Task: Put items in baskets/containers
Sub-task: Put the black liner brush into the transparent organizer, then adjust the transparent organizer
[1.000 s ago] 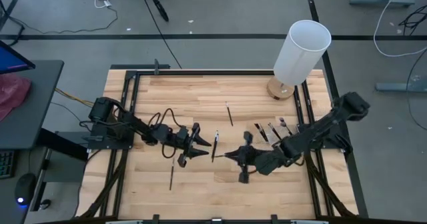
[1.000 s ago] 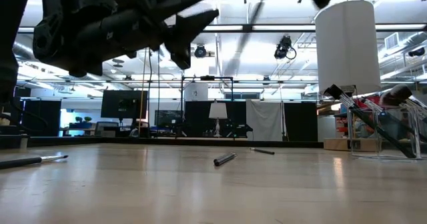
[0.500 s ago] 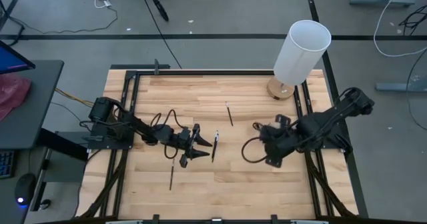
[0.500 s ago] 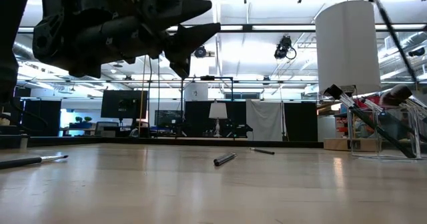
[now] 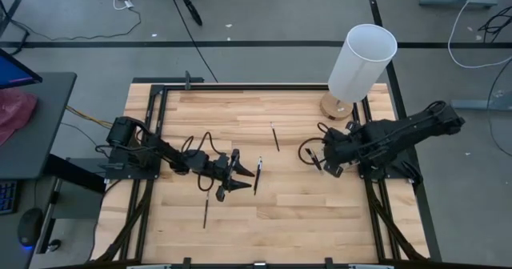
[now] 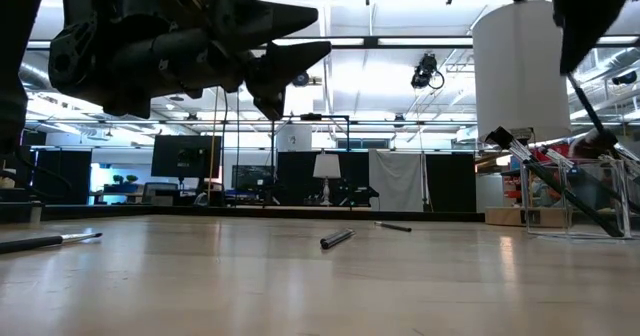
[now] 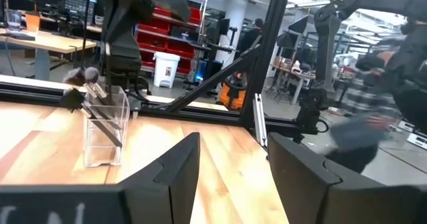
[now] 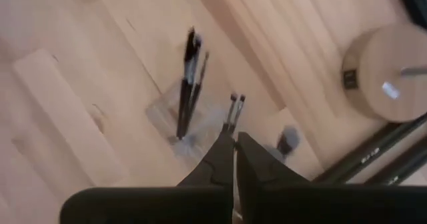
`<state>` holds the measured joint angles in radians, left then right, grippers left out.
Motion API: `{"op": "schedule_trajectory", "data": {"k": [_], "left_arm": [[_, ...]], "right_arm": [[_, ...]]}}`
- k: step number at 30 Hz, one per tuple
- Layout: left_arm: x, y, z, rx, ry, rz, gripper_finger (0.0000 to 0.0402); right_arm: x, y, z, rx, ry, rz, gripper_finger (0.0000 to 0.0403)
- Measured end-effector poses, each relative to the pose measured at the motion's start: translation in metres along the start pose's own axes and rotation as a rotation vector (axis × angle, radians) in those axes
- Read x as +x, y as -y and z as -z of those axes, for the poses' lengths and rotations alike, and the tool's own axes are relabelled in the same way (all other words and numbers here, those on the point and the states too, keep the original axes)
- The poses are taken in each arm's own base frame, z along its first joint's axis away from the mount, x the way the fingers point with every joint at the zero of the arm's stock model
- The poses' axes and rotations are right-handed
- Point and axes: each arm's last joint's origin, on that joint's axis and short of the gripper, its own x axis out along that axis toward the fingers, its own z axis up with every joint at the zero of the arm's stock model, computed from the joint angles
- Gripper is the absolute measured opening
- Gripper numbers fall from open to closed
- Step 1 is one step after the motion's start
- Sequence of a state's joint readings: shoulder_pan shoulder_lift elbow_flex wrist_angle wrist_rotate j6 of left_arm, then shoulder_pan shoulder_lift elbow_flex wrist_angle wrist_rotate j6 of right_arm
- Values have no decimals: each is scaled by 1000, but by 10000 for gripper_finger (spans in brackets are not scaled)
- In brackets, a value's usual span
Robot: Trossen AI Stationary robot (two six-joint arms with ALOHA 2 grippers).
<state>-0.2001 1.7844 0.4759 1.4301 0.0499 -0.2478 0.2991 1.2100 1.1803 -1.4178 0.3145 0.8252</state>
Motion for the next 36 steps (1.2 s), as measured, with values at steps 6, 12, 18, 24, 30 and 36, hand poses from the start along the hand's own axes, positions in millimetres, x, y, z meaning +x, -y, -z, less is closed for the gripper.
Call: {"op": "schedule_trajectory", "data": {"k": [6,12,18,24,30,36], "left_arm": [[0,0,0,0,-2,-12,179],[0,0,0,0,-3,-12,179],[0,0,1,-2,-4,-13,179],[0,0,1,-1,-4,-12,179],[0,0,1,-1,-4,-13,179],[0,0,1,-1,-4,-13,179]], "right_arm": [[34,-3,-1,11,-100,-111,0],[50,1,3,30,-146,-97,16],[52,5,1,77,-153,-86,29],[54,10,-3,135,-173,-83,66],[53,15,-7,124,-190,-100,136],[37,-2,-11,117,-156,-262,165]]}}
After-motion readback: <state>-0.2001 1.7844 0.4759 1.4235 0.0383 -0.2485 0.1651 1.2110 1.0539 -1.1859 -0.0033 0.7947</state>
